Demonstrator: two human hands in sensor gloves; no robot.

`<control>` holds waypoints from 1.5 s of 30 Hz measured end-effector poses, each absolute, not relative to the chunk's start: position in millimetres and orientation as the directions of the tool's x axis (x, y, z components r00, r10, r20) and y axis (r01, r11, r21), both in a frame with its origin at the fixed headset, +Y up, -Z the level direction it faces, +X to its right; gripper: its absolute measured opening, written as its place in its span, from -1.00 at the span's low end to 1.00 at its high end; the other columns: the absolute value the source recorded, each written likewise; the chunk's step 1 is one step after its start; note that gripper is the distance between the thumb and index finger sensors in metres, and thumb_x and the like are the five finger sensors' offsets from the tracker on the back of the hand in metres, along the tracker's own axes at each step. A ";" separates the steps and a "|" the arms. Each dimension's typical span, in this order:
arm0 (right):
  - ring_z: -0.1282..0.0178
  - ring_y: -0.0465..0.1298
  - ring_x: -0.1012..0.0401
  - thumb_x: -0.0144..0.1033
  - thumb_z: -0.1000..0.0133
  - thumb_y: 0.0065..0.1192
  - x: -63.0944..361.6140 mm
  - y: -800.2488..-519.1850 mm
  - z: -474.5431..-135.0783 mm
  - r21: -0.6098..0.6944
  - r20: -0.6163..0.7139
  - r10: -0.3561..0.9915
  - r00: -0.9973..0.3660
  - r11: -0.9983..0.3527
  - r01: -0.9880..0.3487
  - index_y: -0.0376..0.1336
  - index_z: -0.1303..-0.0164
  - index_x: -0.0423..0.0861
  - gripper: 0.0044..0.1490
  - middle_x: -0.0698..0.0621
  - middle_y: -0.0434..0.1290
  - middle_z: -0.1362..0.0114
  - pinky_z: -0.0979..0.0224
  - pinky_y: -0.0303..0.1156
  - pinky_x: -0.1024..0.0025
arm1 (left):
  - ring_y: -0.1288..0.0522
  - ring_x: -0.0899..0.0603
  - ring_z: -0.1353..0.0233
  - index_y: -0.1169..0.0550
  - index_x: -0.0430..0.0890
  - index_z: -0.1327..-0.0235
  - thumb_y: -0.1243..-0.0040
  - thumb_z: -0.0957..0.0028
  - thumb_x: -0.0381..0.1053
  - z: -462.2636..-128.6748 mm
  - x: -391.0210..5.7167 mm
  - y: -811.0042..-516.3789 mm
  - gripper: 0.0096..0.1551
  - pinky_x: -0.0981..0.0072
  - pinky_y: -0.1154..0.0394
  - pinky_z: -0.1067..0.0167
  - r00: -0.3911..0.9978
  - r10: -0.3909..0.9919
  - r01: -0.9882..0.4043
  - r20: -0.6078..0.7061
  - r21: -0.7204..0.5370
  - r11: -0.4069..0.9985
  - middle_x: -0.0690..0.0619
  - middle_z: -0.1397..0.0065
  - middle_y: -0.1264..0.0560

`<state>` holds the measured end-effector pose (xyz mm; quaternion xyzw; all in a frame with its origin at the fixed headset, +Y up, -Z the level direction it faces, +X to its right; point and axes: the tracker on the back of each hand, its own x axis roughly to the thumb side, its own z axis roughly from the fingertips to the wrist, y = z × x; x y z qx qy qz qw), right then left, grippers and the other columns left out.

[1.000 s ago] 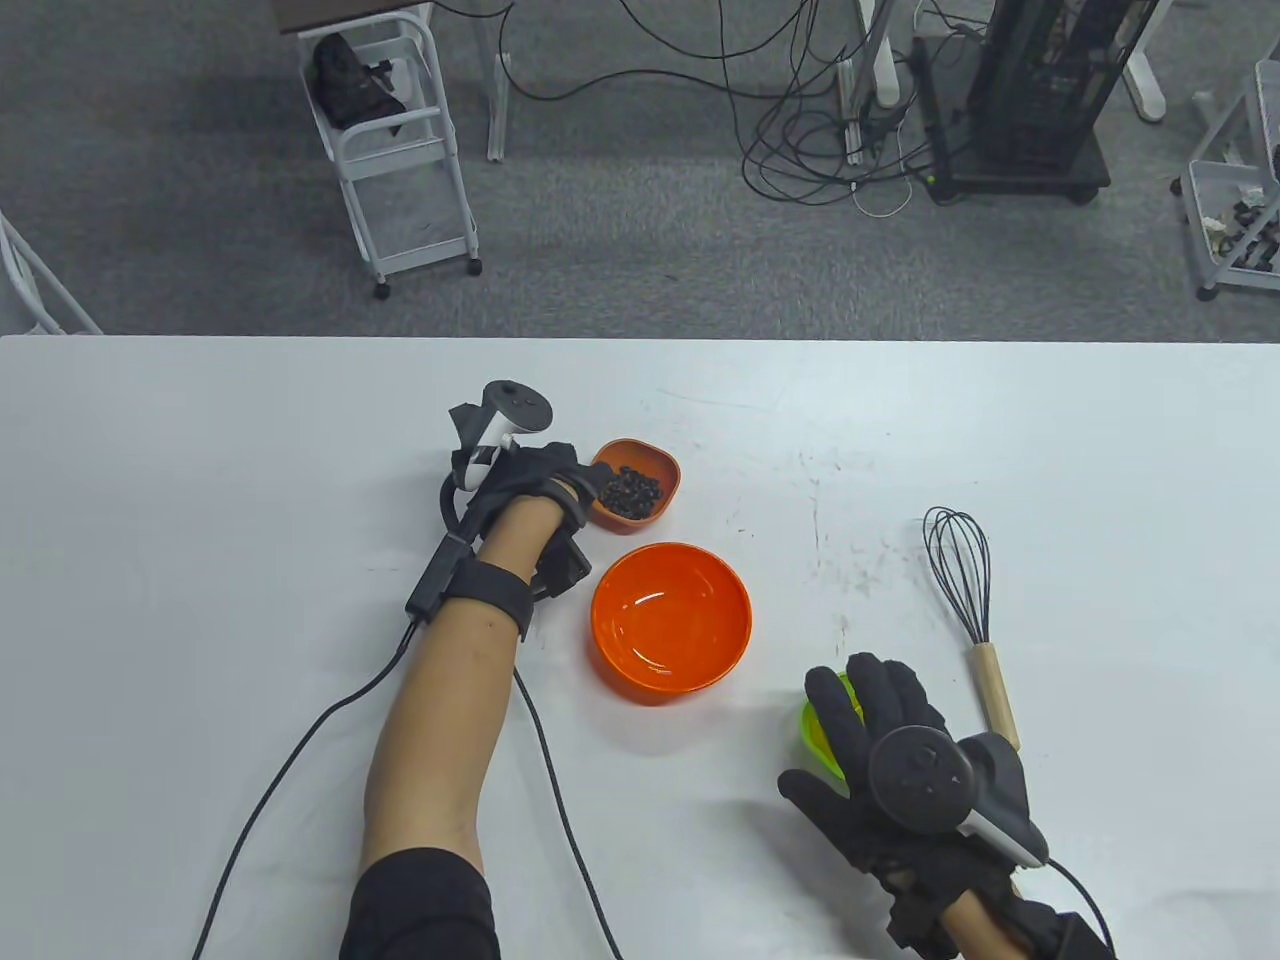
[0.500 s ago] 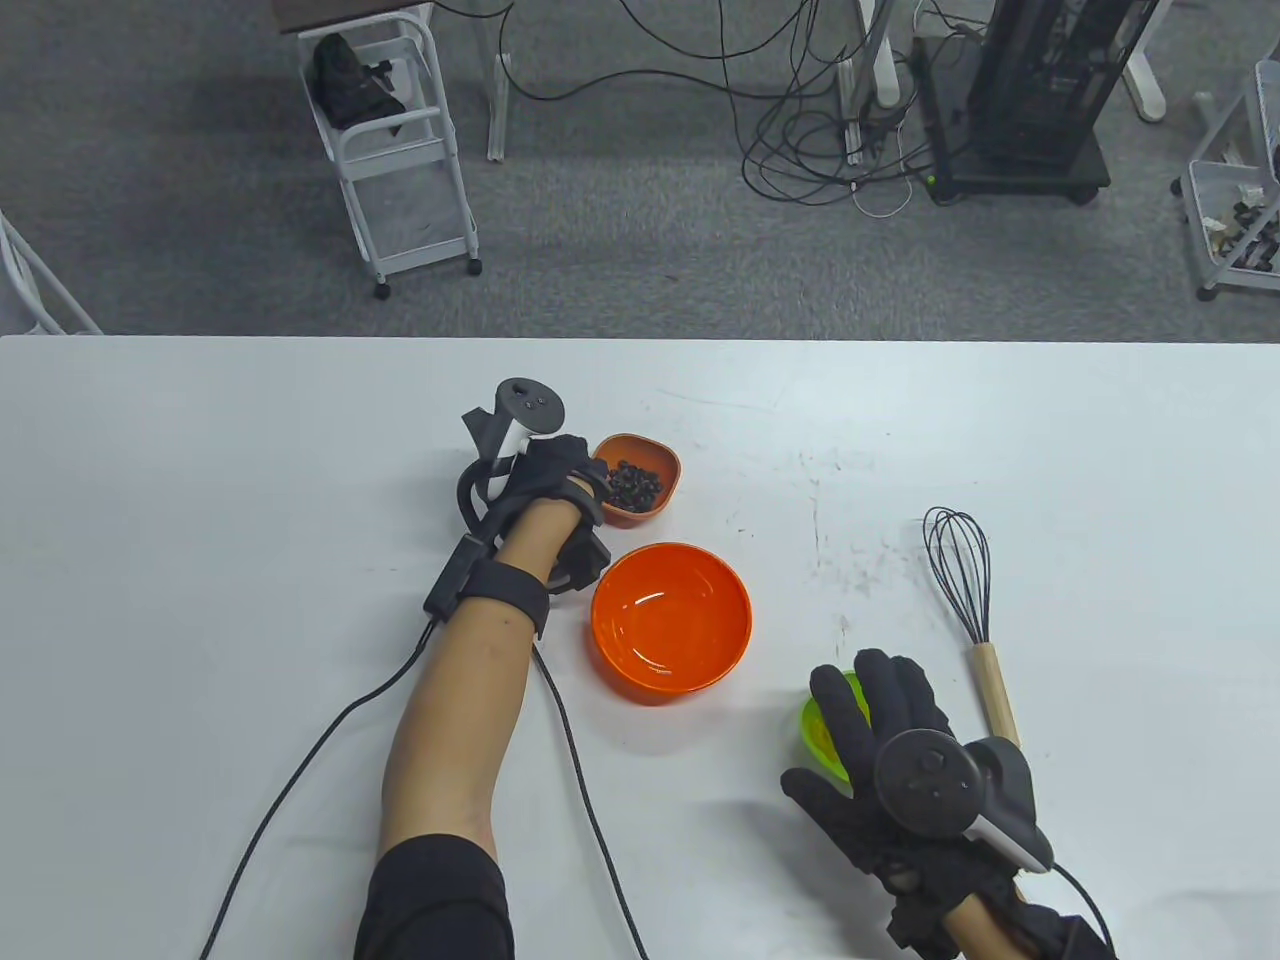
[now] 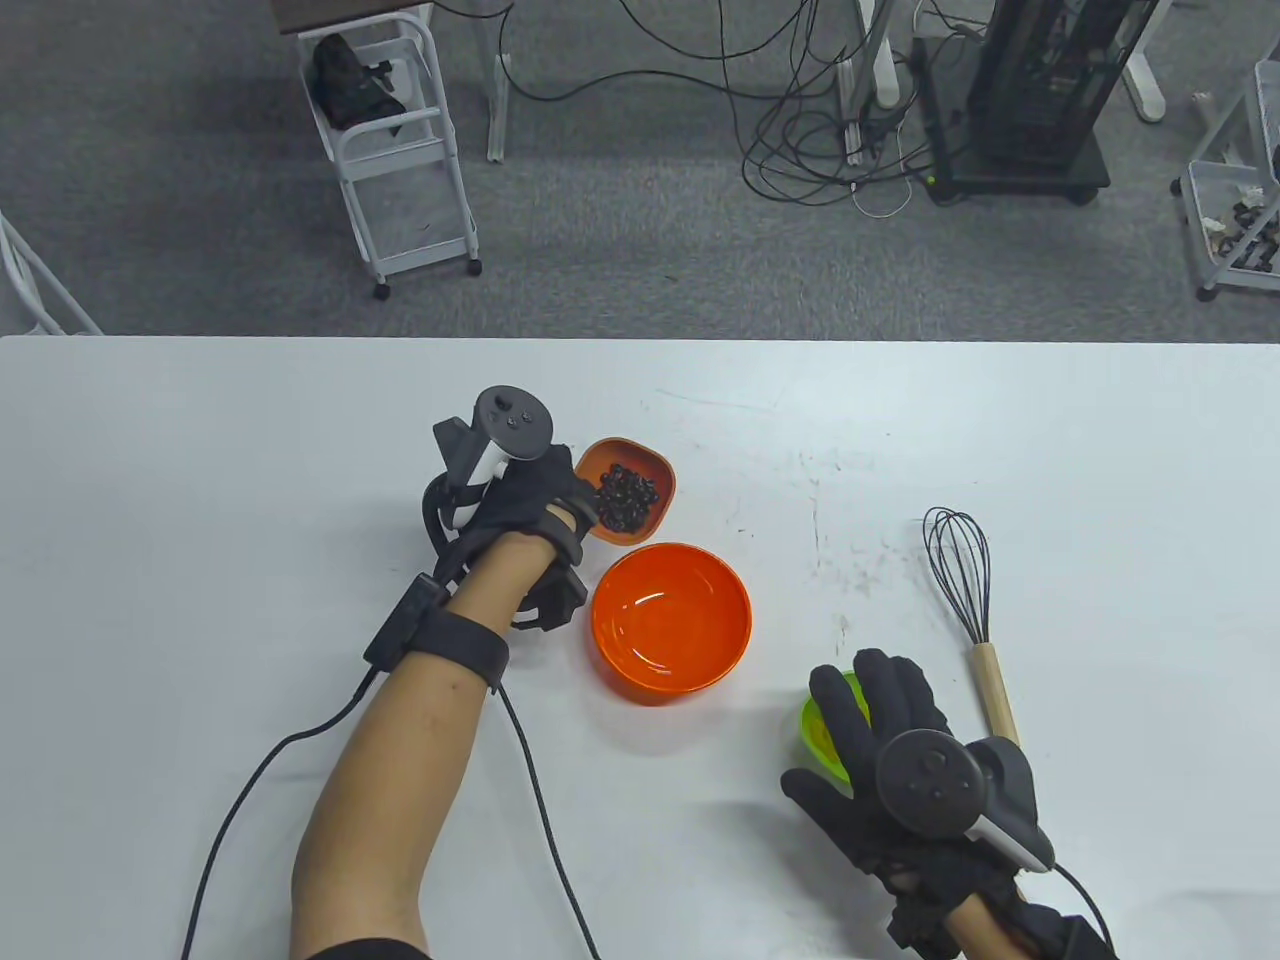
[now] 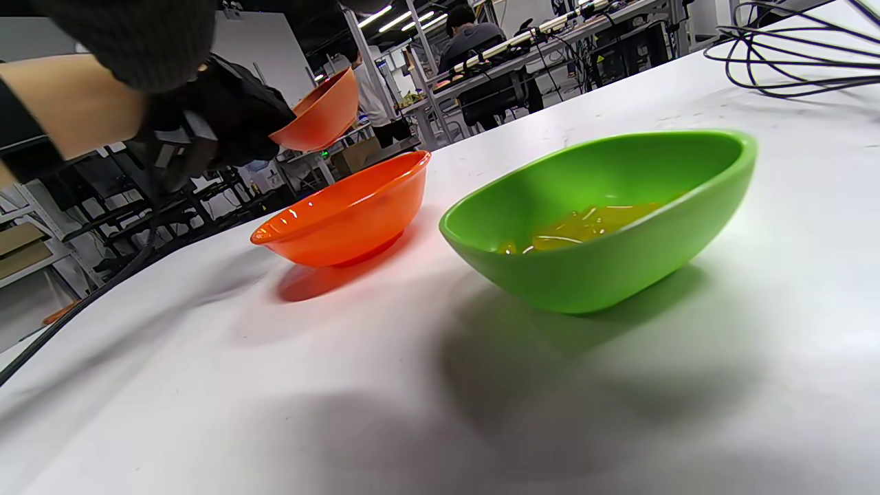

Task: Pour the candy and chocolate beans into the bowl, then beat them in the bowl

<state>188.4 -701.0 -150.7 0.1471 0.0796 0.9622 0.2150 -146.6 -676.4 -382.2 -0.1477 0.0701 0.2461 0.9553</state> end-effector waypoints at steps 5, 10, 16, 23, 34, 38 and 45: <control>-0.60 -0.34 -0.41 0.37 -0.10 0.03 190.3 -701.5 -151.6 0.215 0.245 0.447 -0.861 -0.891 -0.401 -0.29 -0.75 -0.05 0.21 -0.37 -0.38 -0.70 -0.46 -0.08 -0.54 | -0.71 -0.07 0.56 -0.57 -0.18 -0.05 -0.47 0.02 0.12 -354.7 -129.9 -676.8 -0.45 0.21 -0.68 0.70 0.888 0.428 -0.458 -0.166 -0.247 0.854 0.00 0.31 -0.78; -0.60 -0.33 -0.41 0.37 -0.10 0.03 193.1 -702.6 -153.4 0.220 0.238 0.446 -0.863 -0.890 -0.400 -0.29 -0.75 -0.05 0.21 -0.37 -0.38 -0.70 -0.46 -0.08 -0.54 | -0.73 -0.09 0.52 -0.57 -0.14 -0.07 -0.48 0.01 0.11 -336.7 -115.3 -683.6 -0.48 0.19 -0.70 0.66 0.912 0.384 -0.408 -0.144 -0.250 0.878 -0.01 0.28 -0.78; -0.61 -0.33 -0.41 0.37 -0.10 0.03 193.5 -702.7 -153.5 0.238 0.243 0.466 -0.851 -0.879 -0.414 -0.29 -0.75 -0.05 0.21 -0.37 -0.38 -0.70 -0.46 -0.07 -0.54 | -0.77 -0.12 0.45 -0.52 -0.08 -0.11 -0.44 -0.01 0.09 -328.2 -101.5 -691.5 -0.50 0.20 -0.71 0.63 0.948 0.296 -0.317 -0.118 -0.252 0.915 -0.04 0.18 -0.78; -0.61 -0.33 -0.41 0.37 -0.10 0.03 192.4 -703.0 -153.0 0.246 0.252 0.464 -0.849 -0.880 -0.407 -0.29 -0.75 -0.05 0.21 -0.37 -0.38 -0.70 -0.46 -0.07 -0.54 | -0.77 -0.15 0.42 -0.50 -0.06 -0.12 -0.42 -0.02 0.08 -324.0 -93.5 -694.5 -0.51 0.18 -0.71 0.60 0.967 0.242 -0.254 -0.084 -0.210 0.944 -0.05 0.11 -0.79; -0.61 -0.33 -0.41 0.37 -0.10 0.03 191.4 -703.8 -152.7 0.253 0.254 0.460 -0.851 -0.881 -0.401 -0.29 -0.75 -0.04 0.20 -0.37 -0.38 -0.70 -0.47 -0.07 -0.54 | -0.76 -0.15 0.40 -0.49 -0.03 -0.09 -0.39 -0.02 0.06 -320.1 -92.4 -693.3 -0.55 0.17 -0.70 0.59 0.974 0.225 -0.228 -0.036 -0.118 0.967 -0.08 0.04 -0.77; -0.61 -0.33 -0.41 0.37 -0.10 0.03 190.8 -704.3 -152.8 0.256 0.254 0.459 -0.852 -0.881 -0.398 -0.29 -0.75 -0.04 0.20 -0.37 -0.38 -0.70 -0.47 -0.07 -0.54 | -0.76 -0.14 0.39 -0.49 -0.03 -0.07 -0.38 -0.02 0.06 -316.7 -94.2 -691.7 -0.57 0.17 -0.70 0.58 0.975 0.223 -0.224 -0.018 -0.084 0.971 -0.08 0.02 -0.77; -0.60 -0.33 -0.41 0.37 -0.10 0.03 190.3 -704.3 -153.5 0.261 0.249 0.459 -0.853 -0.880 -0.398 -0.29 -0.75 -0.05 0.20 -0.37 -0.38 -0.70 -0.47 -0.07 -0.54 | -0.75 -0.13 0.40 -0.49 -0.04 -0.06 -0.37 -0.02 0.05 -311.4 -99.4 -689.8 -0.57 0.18 -0.70 0.58 0.973 0.232 -0.232 -0.005 -0.060 0.971 -0.09 0.02 -0.76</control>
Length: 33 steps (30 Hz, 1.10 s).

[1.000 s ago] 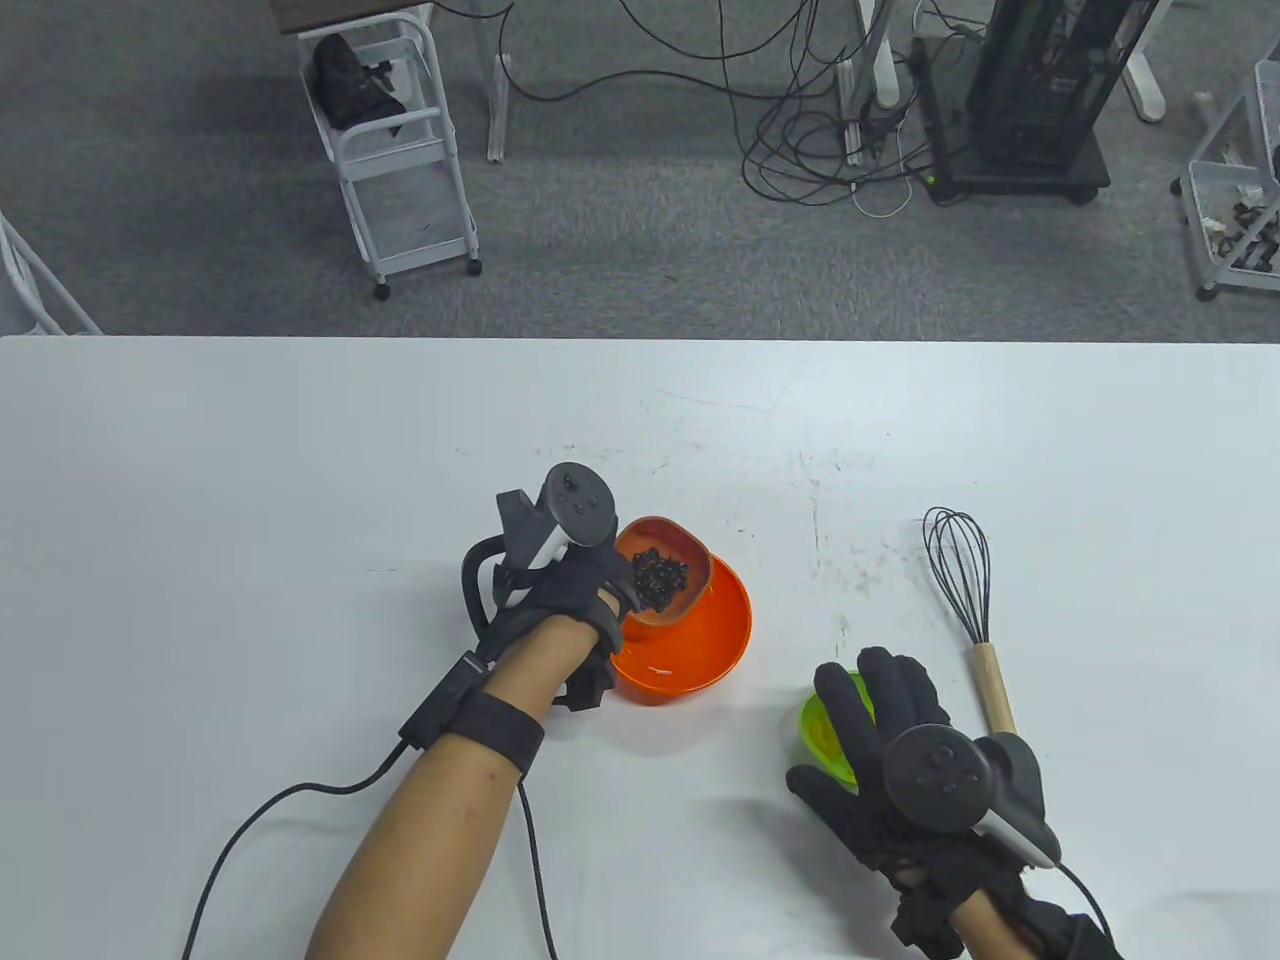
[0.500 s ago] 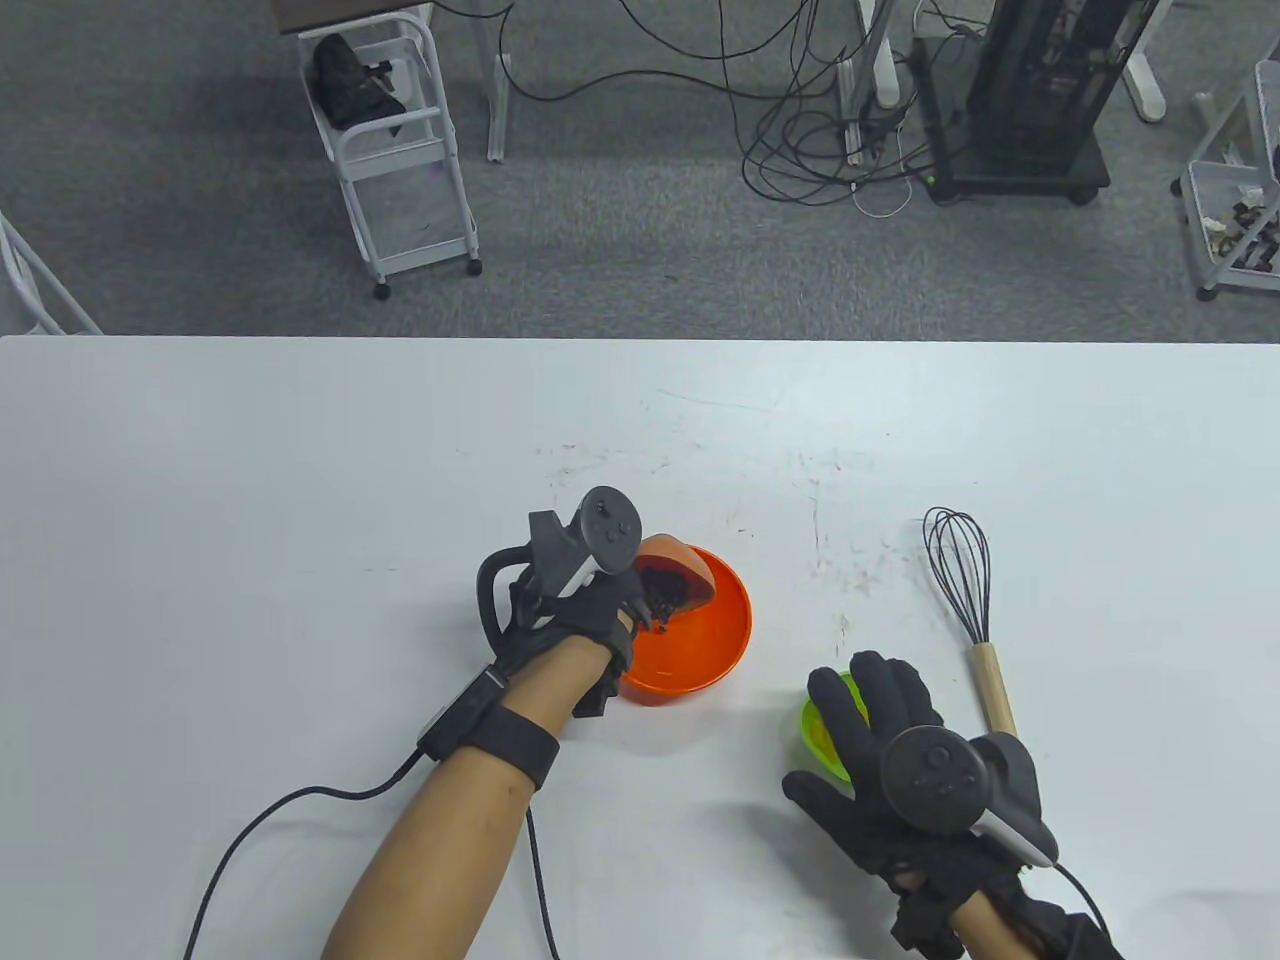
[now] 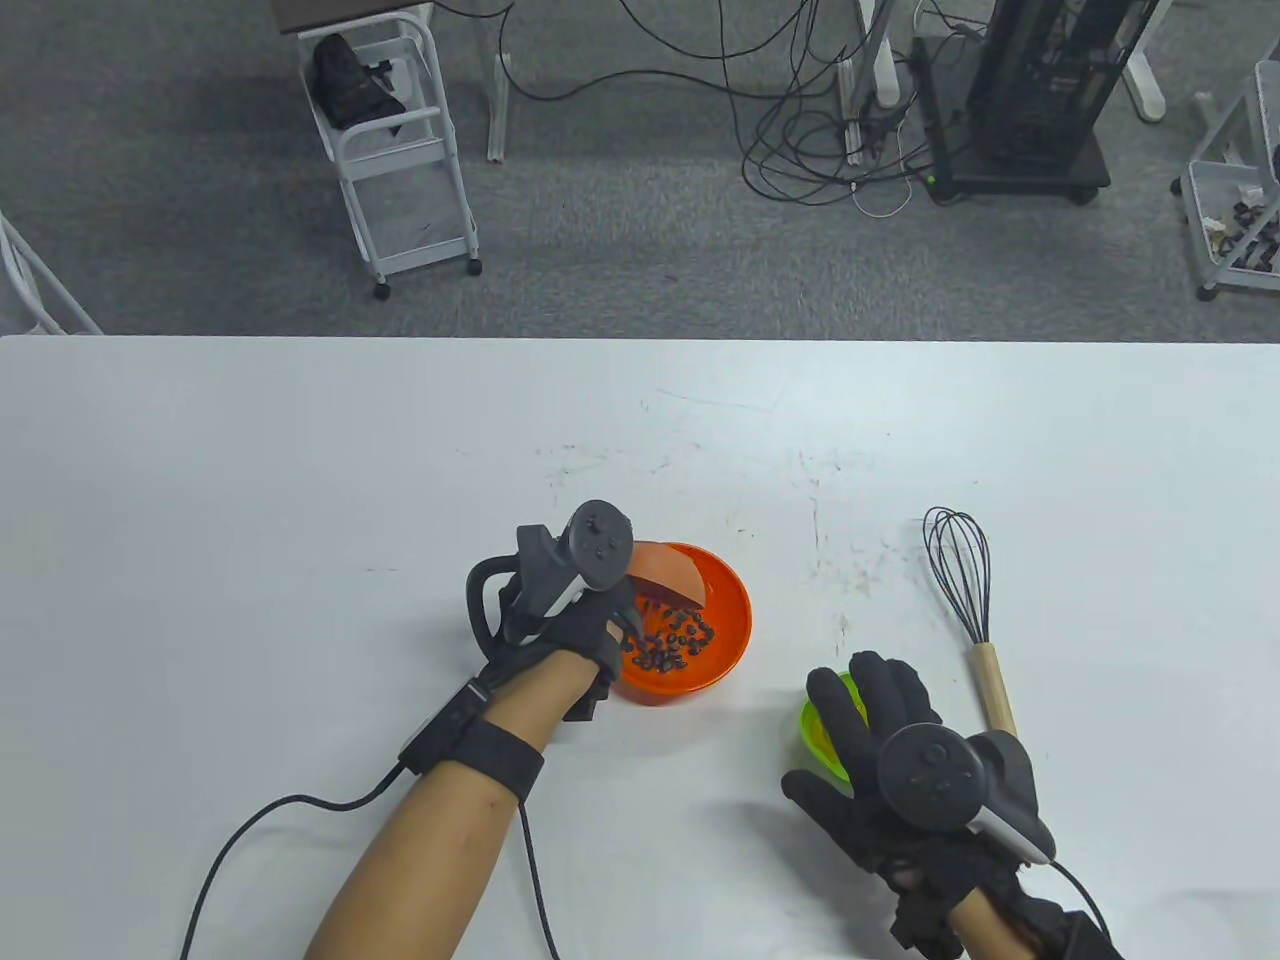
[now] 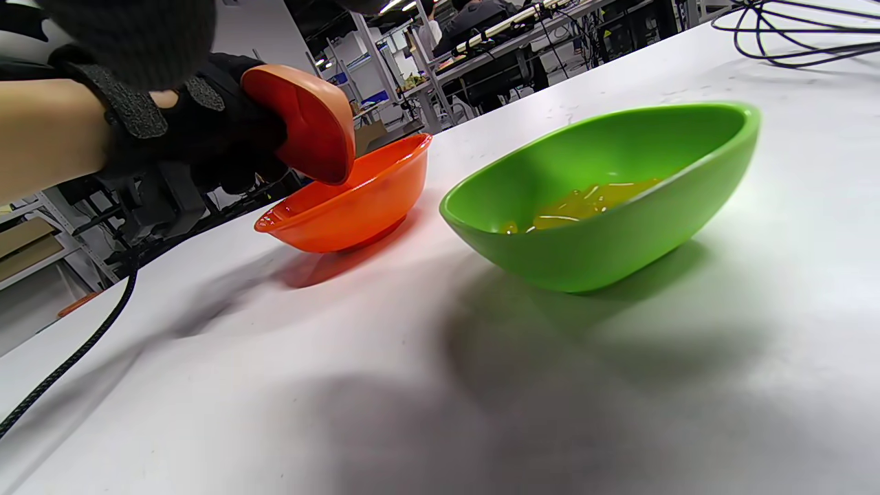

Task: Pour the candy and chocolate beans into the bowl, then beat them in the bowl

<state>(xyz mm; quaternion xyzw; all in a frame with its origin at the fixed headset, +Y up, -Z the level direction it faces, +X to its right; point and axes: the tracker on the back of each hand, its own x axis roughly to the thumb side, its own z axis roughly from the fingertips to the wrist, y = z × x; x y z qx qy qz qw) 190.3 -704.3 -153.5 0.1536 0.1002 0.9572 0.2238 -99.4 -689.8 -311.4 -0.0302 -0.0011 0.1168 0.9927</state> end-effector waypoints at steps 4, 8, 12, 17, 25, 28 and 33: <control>-0.60 -0.33 -0.41 0.37 -0.10 0.03 190.3 -704.5 -154.0 0.261 0.248 0.461 -0.852 -0.879 -0.400 -0.29 -0.75 -0.05 0.21 -0.37 -0.38 -0.70 -0.46 -0.07 -0.54 | -0.73 -0.10 0.45 -0.46 -0.08 -0.07 -0.35 -0.02 0.06 -310.7 -103.5 -689.1 -0.55 0.19 -0.69 0.60 0.969 0.248 -0.249 -0.016 -0.060 0.967 -0.06 0.05 -0.76; -0.60 -0.33 -0.41 0.37 -0.10 0.03 190.2 -704.6 -154.2 0.266 0.246 0.462 -0.852 -0.878 -0.399 -0.29 -0.75 -0.05 0.21 -0.37 -0.38 -0.70 -0.46 -0.07 -0.54 | -0.72 -0.08 0.48 -0.46 -0.09 -0.07 -0.37 -0.01 0.07 -312.3 -108.9 -688.7 -0.53 0.19 -0.69 0.62 0.955 0.295 -0.297 -0.039 -0.065 0.953 -0.07 0.10 -0.77; -0.60 -0.33 -0.41 0.37 -0.10 0.02 190.2 -704.7 -154.2 0.266 0.247 0.463 -0.851 -0.877 -0.399 -0.29 -0.75 -0.05 0.21 -0.37 -0.38 -0.70 -0.46 -0.07 -0.54 | -0.72 -0.08 0.49 -0.48 -0.10 -0.07 -0.40 0.00 0.08 -316.9 -116.9 -689.0 -0.51 0.19 -0.69 0.62 0.937 0.341 -0.347 -0.080 -0.083 0.934 -0.06 0.12 -0.77; -0.61 -0.33 -0.41 0.37 -0.10 0.03 190.1 -704.3 -154.2 0.273 0.249 0.465 -0.850 -0.875 -0.399 -0.29 -0.75 -0.05 0.21 -0.37 -0.37 -0.70 -0.46 -0.07 -0.54 | -0.72 -0.09 0.48 -0.50 -0.13 -0.04 -0.40 0.01 0.11 -325.4 -132.5 -690.2 -0.50 0.18 -0.69 0.61 0.915 0.371 -0.386 -0.157 -0.081 0.919 -0.04 0.13 -0.78; -0.61 -0.33 -0.41 0.37 -0.10 0.03 189.2 -704.2 -154.0 0.275 0.253 0.462 -0.850 -0.877 -0.395 -0.29 -0.75 -0.05 0.21 -0.37 -0.38 -0.70 -0.47 -0.07 -0.54 | -0.70 -0.14 0.25 -0.49 -0.08 -0.08 -0.39 0.01 0.10 -342.0 -167.5 -691.4 -0.51 0.14 -0.69 0.42 0.856 0.432 -0.462 -0.283 -0.048 0.885 -0.02 -0.08 -0.70; -0.61 -0.33 -0.41 0.37 -0.10 0.03 189.3 -704.5 -154.2 0.277 0.252 0.462 -0.850 -0.876 -0.394 -0.29 -0.75 -0.05 0.21 -0.37 -0.38 -0.70 -0.47 -0.07 -0.54 | -0.68 -0.17 0.20 -0.49 -0.07 -0.09 -0.39 0.00 0.10 -347.6 -178.9 -693.1 -0.51 0.13 -0.68 0.39 0.838 0.447 -0.479 -0.313 -0.031 0.877 -0.02 -0.12 -0.68; -0.61 -0.33 -0.41 0.37 -0.10 0.03 188.5 -704.8 -153.9 0.283 0.253 0.458 -0.852 -0.877 -0.388 -0.29 -0.75 -0.05 0.21 -0.37 -0.38 -0.70 -0.47 -0.07 -0.54 | -0.65 -0.19 0.09 -0.51 -0.08 -0.07 -0.40 -0.01 0.10 -356.7 -197.6 -698.4 -0.52 0.11 -0.67 0.34 0.805 0.472 -0.512 -0.358 -0.019 0.859 -0.08 -0.26 -0.59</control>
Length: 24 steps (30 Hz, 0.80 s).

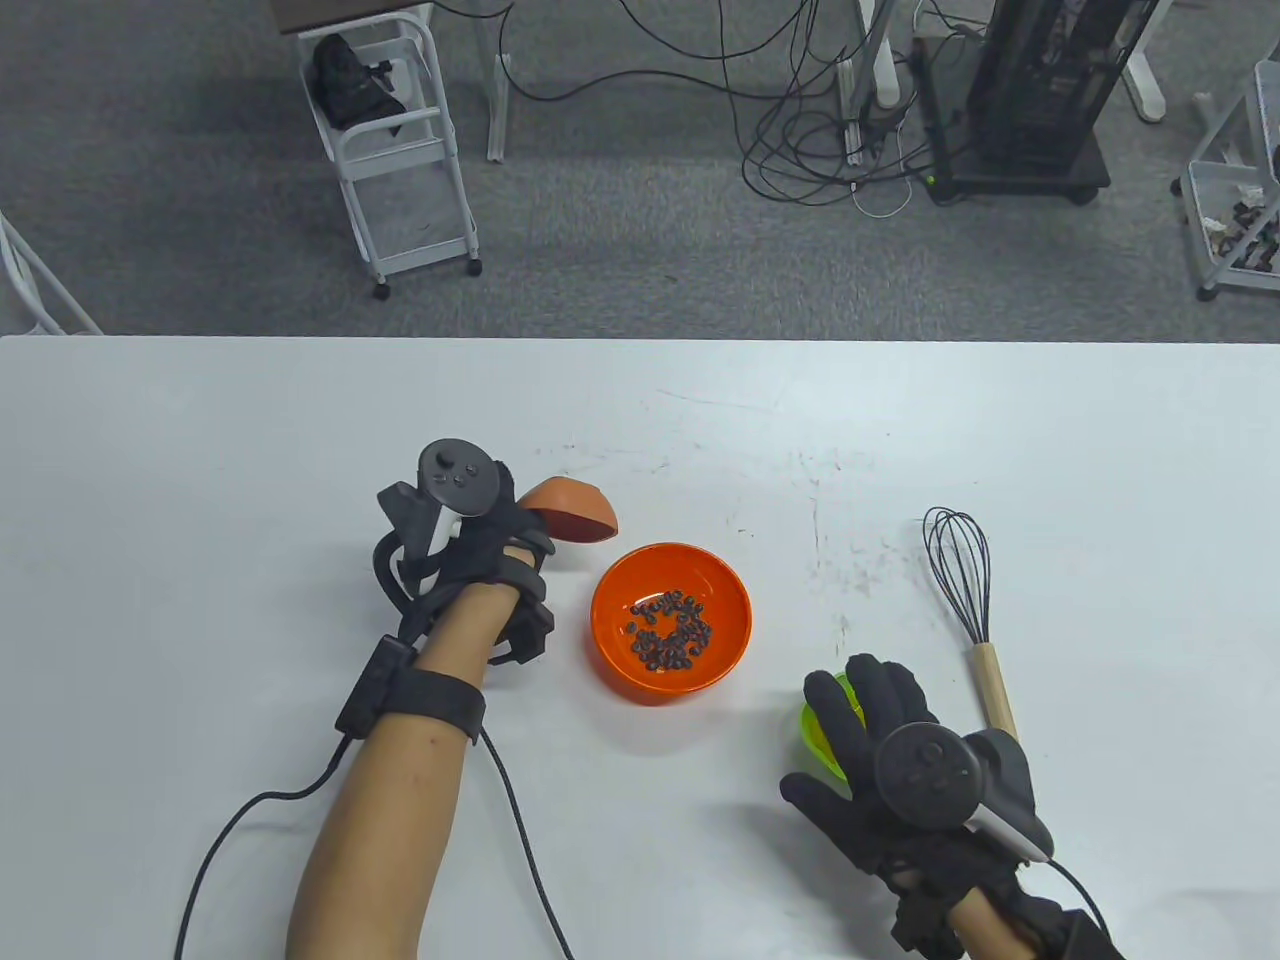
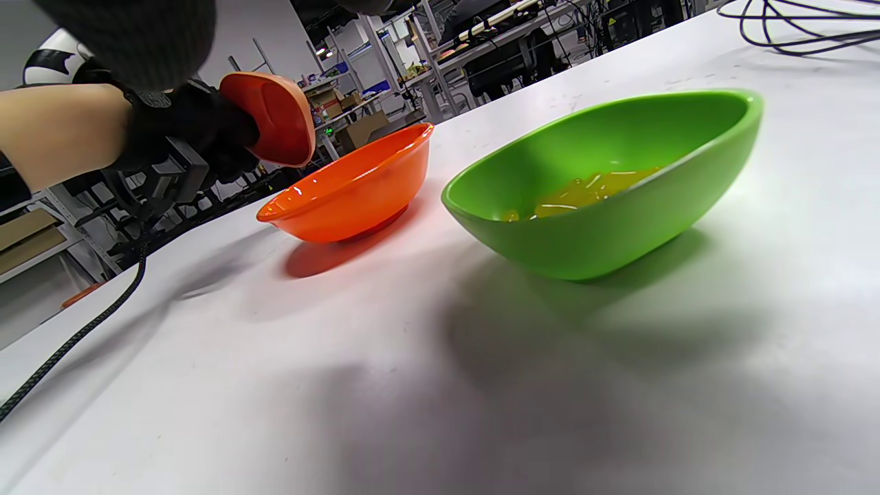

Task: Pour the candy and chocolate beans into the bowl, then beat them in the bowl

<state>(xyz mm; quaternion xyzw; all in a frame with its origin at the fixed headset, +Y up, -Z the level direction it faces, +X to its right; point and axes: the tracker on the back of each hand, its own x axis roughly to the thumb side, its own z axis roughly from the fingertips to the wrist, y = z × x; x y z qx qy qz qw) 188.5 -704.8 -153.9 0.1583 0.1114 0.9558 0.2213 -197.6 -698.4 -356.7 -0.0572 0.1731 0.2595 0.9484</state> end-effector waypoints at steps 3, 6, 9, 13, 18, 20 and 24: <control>-0.61 -0.33 -0.41 0.37 -0.10 0.03 188.0 -705.1 -153.7 0.285 0.255 0.458 -0.852 -0.877 -0.386 -0.29 -0.75 -0.05 0.21 -0.37 -0.38 -0.70 -0.47 -0.07 -0.54 | -0.68 -0.18 0.16 -0.53 -0.11 -0.02 -0.42 0.00 0.09 -361.2 -205.8 -703.8 -0.55 0.10 -0.68 0.37 0.797 0.471 -0.512 -0.378 -0.009 0.859 -0.09 -0.16 -0.64; -0.61 -0.33 -0.41 0.37 -0.10 0.03 187.9 -705.3 -153.7 0.286 0.254 0.457 -0.853 -0.878 -0.385 -0.29 -0.75 -0.05 0.21 -0.37 -0.37 -0.70 -0.47 -0.07 -0.54 | -0.69 -0.17 0.21 -0.53 -0.12 -0.02 -0.42 0.00 0.09 -365.1 -212.4 -710.4 -0.54 0.10 -0.68 0.39 0.782 0.482 -0.527 -0.395 -0.006 0.850 -0.10 -0.11 -0.66; -0.61 -0.33 -0.41 0.37 -0.10 0.03 187.9 -705.6 -154.0 0.289 0.252 0.456 -0.854 -0.877 -0.383 -0.29 -0.75 -0.05 0.21 -0.37 -0.37 -0.70 -0.47 -0.07 -0.54 | -0.69 -0.16 0.24 -0.51 -0.11 -0.04 -0.42 0.00 0.10 -370.2 -220.8 -718.7 -0.52 0.10 -0.68 0.40 0.765 0.482 -0.536 -0.426 -0.007 0.844 -0.08 -0.08 -0.67; -0.61 -0.33 -0.41 0.37 -0.10 0.03 187.7 -706.0 -154.2 0.295 0.249 0.454 -0.855 -0.877 -0.380 -0.29 -0.75 -0.05 0.21 -0.37 -0.37 -0.70 -0.46 -0.07 -0.54 | -0.69 -0.15 0.28 -0.50 -0.11 -0.07 -0.41 -0.01 0.10 -375.6 -230.4 -731.8 -0.51 0.12 -0.68 0.43 0.739 0.488 -0.554 -0.465 -0.006 0.833 -0.08 -0.04 -0.69; -0.60 -0.33 -0.41 0.37 -0.10 0.02 187.3 -706.3 -154.6 0.301 0.248 0.454 -0.856 -0.876 -0.377 -0.29 -0.75 -0.05 0.21 -0.37 -0.38 -0.70 -0.47 -0.07 -0.54 | -0.70 -0.15 0.32 -0.52 -0.12 -0.12 -0.40 -0.01 0.10 -380.6 -242.1 -748.7 -0.49 0.12 -0.68 0.47 0.712 0.469 -0.565 -0.522 -0.030 0.825 -0.09 0.01 -0.72; -0.61 -0.33 -0.41 0.37 -0.10 0.02 187.2 -706.4 -154.7 0.303 0.248 0.453 -0.856 -0.876 -0.375 -0.29 -0.75 -0.05 0.21 -0.37 -0.37 -0.70 -0.47 -0.07 -0.53 | -0.70 -0.15 0.32 -0.52 -0.11 -0.12 -0.40 -0.01 0.10 -381.7 -246.4 -752.7 -0.49 0.12 -0.69 0.46 0.715 0.451 -0.548 -0.534 -0.029 0.836 -0.09 0.01 -0.73; -0.61 -0.32 -0.41 0.37 -0.10 0.03 186.8 -706.6 -154.8 0.306 0.250 0.453 -0.856 -0.876 -0.374 -0.29 -0.75 -0.05 0.21 -0.37 -0.38 -0.70 -0.47 -0.07 -0.53 | -0.70 -0.16 0.32 -0.52 -0.12 -0.12 -0.40 -0.01 0.10 -381.8 -252.0 -760.0 -0.49 0.13 -0.68 0.47 0.705 0.422 -0.543 -0.569 -0.051 0.838 -0.12 0.02 -0.73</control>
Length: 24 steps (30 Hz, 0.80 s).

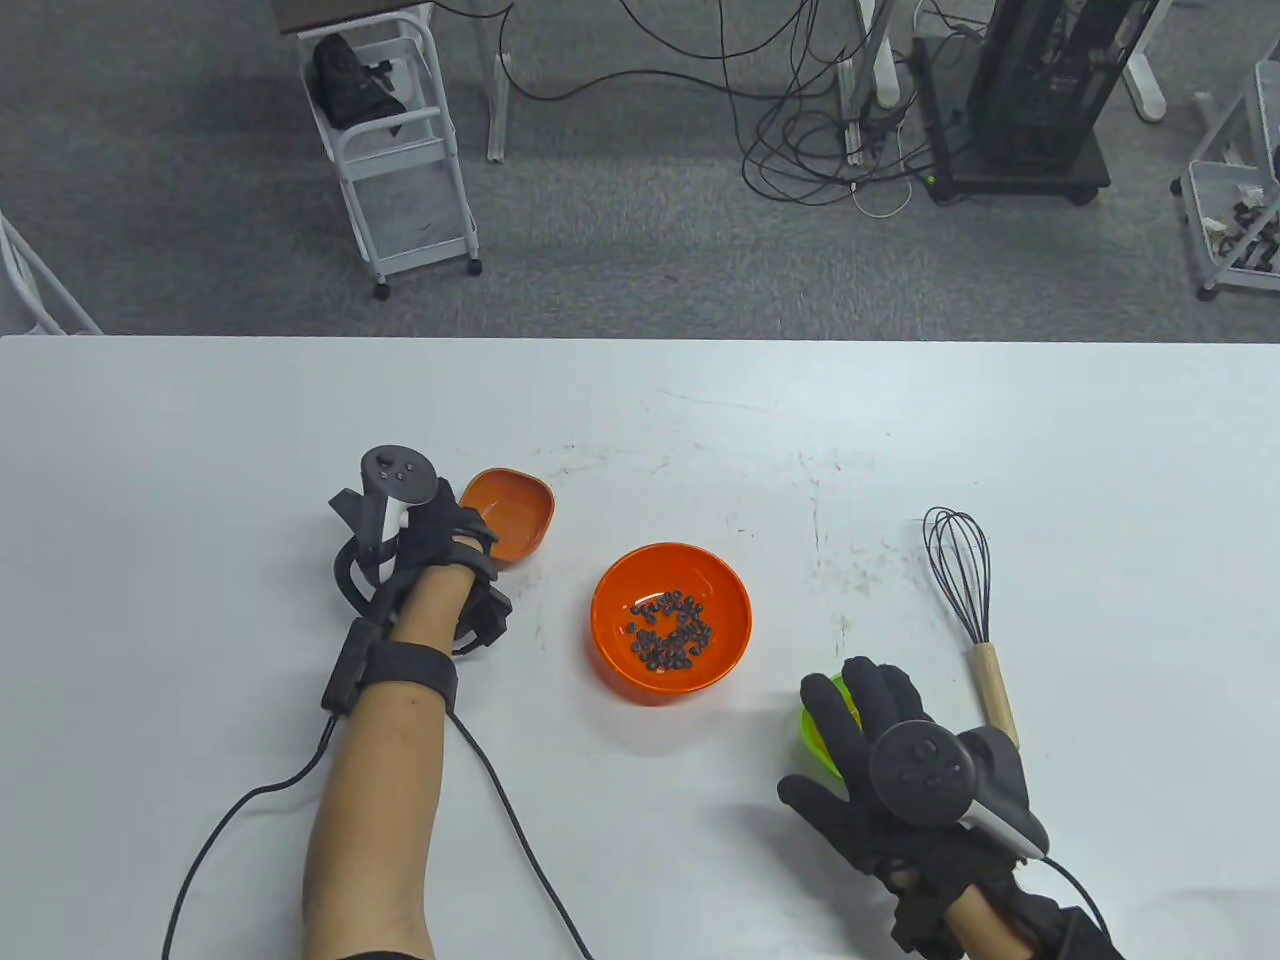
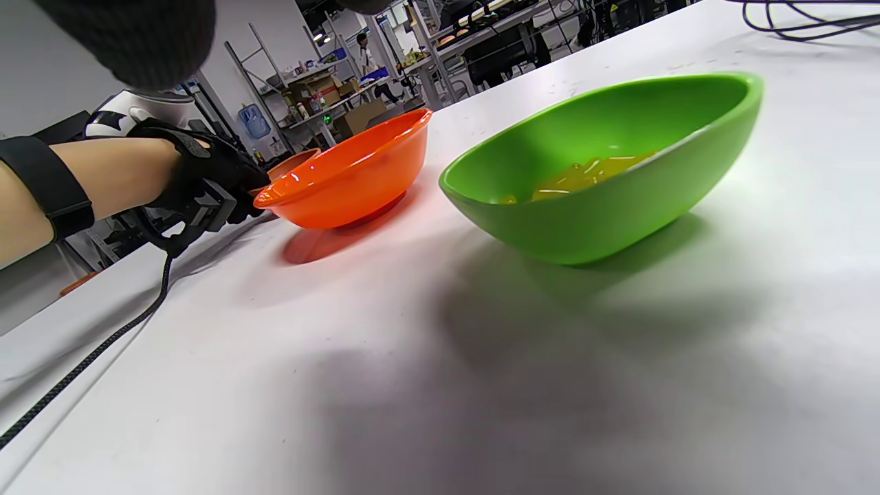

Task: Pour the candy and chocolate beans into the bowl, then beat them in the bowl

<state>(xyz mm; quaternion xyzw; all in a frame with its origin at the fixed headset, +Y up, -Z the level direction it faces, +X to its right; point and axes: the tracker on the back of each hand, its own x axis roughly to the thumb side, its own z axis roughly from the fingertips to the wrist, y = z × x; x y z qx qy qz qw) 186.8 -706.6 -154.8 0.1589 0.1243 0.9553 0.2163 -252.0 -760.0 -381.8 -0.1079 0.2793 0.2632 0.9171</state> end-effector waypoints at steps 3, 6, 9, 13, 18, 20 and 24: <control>-0.61 -0.33 -0.41 0.37 -0.10 0.02 186.6 -706.7 -154.7 0.311 0.251 0.452 -0.856 -0.875 -0.372 -0.29 -0.75 -0.05 0.21 -0.37 -0.37 -0.70 -0.46 -0.07 -0.54 | -0.70 -0.15 0.33 -0.52 -0.11 -0.13 -0.38 -0.02 0.11 -381.2 -254.1 -762.6 -0.48 0.14 -0.68 0.47 0.702 0.404 -0.533 -0.587 -0.056 0.844 -0.11 0.04 -0.73; -0.60 -0.32 -0.41 0.37 -0.10 0.02 186.4 -706.7 -155.0 0.313 0.248 0.453 -0.856 -0.874 -0.372 -0.29 -0.75 -0.05 0.21 -0.37 -0.37 -0.70 -0.46 -0.07 -0.54 | -0.69 -0.15 0.32 -0.51 -0.10 -0.15 -0.33 -0.04 0.18 -380.4 -254.1 -761.4 -0.46 0.14 -0.67 0.46 0.699 0.403 -0.532 -0.592 -0.053 0.845 -0.09 0.04 -0.73; -0.61 -0.32 -0.41 0.37 -0.10 0.02 187.7 -706.1 -155.6 0.308 0.243 0.456 -0.856 -0.873 -0.378 -0.30 -0.74 -0.05 0.21 -0.37 -0.37 -0.70 -0.46 -0.07 -0.53 | -0.68 -0.18 0.26 -0.44 -0.08 -0.26 -0.28 -0.06 0.24 -378.6 -253.6 -758.7 -0.37 0.11 -0.66 0.41 0.714 0.384 -0.518 -0.586 -0.072 0.852 -0.12 -0.05 -0.69; -0.61 -0.32 -0.41 0.37 -0.10 0.02 188.9 -706.1 -156.3 0.305 0.237 0.461 -0.855 -0.871 -0.384 -0.30 -0.74 -0.05 0.21 -0.37 -0.37 -0.70 -0.46 -0.07 -0.54 | -0.54 -0.34 -0.20 -0.21 0.00 -0.48 -0.18 -0.05 0.41 -367.7 -250.3 -748.1 -0.13 -0.14 -0.58 0.05 0.754 0.377 -0.490 -0.538 -0.079 0.868 -0.19 -0.47 -0.39; -0.60 -0.34 -0.41 0.37 -0.10 0.02 188.5 -706.4 -156.1 0.298 0.240 0.463 -0.853 -0.872 -0.390 -0.30 -0.74 -0.05 0.21 -0.37 -0.40 -0.69 -0.47 -0.07 -0.53 | -0.35 -0.39 -0.46 -0.11 0.04 -0.52 -0.15 -0.05 0.45 -342.2 -235.8 -728.4 -0.07 -0.37 -0.42 -0.20 0.780 0.436 -0.511 -0.448 -0.054 0.858 -0.19 -0.62 -0.18; -0.60 -0.34 -0.41 0.37 -0.10 0.02 188.8 -706.8 -156.1 0.300 0.238 0.463 -0.854 -0.871 -0.389 -0.30 -0.75 -0.05 0.21 -0.37 -0.40 -0.69 -0.47 -0.07 -0.53 | -0.20 -0.41 -0.56 -0.08 0.05 -0.54 -0.14 -0.05 0.46 -331.9 -227.7 -719.3 -0.05 -0.44 -0.33 -0.28 0.801 0.441 -0.506 -0.404 -0.064 0.860 -0.19 -0.67 -0.04; -0.60 -0.34 -0.41 0.37 -0.10 0.02 190.7 -707.0 -157.2 0.297 0.227 0.467 -0.854 -0.869 -0.396 -0.30 -0.74 -0.05 0.21 -0.37 -0.40 -0.69 -0.46 -0.07 -0.53 | 0.15 -0.40 -0.66 0.02 0.09 -0.59 -0.12 -0.07 0.46 -304.0 -209.5 -698.2 0.00 -0.60 -0.08 -0.37 0.836 0.471 -0.512 -0.280 -0.091 0.854 -0.14 -0.69 0.23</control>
